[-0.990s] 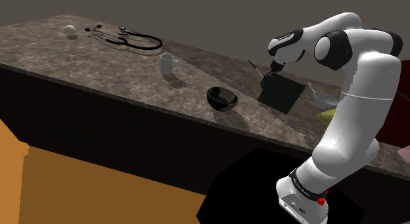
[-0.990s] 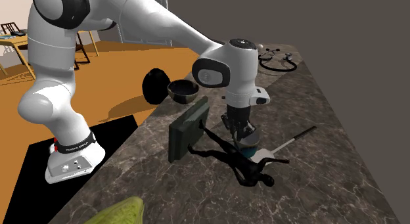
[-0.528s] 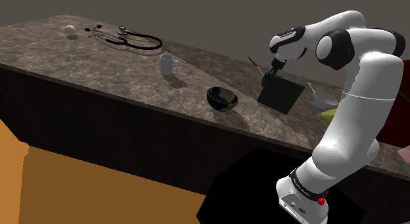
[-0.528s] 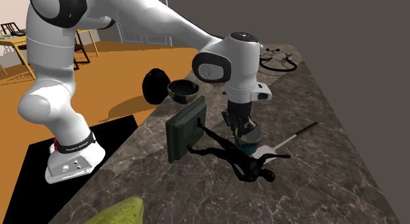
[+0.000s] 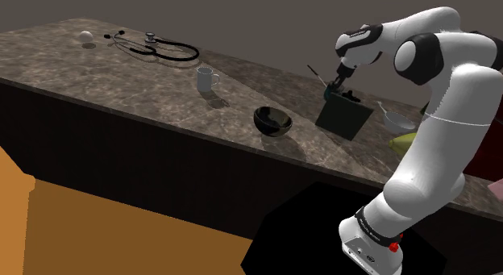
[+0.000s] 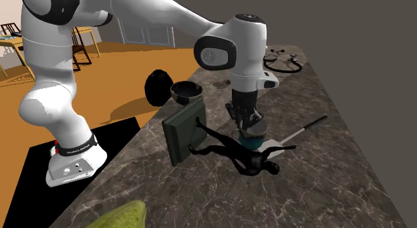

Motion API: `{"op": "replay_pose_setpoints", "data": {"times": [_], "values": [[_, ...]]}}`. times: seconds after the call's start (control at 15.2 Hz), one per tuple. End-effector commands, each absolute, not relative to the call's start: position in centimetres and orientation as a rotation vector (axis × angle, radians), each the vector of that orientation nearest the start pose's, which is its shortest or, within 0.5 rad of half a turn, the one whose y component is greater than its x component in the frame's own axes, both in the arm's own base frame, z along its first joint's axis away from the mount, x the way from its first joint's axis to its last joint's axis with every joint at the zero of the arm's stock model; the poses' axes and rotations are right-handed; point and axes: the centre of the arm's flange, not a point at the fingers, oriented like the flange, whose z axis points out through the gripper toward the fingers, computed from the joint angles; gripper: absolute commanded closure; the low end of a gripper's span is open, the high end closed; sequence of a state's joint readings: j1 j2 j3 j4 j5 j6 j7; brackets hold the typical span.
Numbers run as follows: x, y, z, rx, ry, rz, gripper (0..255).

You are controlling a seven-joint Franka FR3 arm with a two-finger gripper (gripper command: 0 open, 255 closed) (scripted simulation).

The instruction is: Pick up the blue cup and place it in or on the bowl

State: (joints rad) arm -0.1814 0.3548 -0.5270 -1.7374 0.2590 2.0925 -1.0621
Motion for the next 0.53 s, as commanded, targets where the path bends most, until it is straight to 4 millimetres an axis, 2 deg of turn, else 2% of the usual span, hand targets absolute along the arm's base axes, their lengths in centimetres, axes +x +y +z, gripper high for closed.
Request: {"op": "replay_pose_setpoints", "data": {"times": [0.0,0.46], "values": [[52.0,-38.9,41.3,-3.122,-0.411,-0.12,255],[52.0,-38.9,45.0,-3.122,-0.411,-0.12,255]]}}
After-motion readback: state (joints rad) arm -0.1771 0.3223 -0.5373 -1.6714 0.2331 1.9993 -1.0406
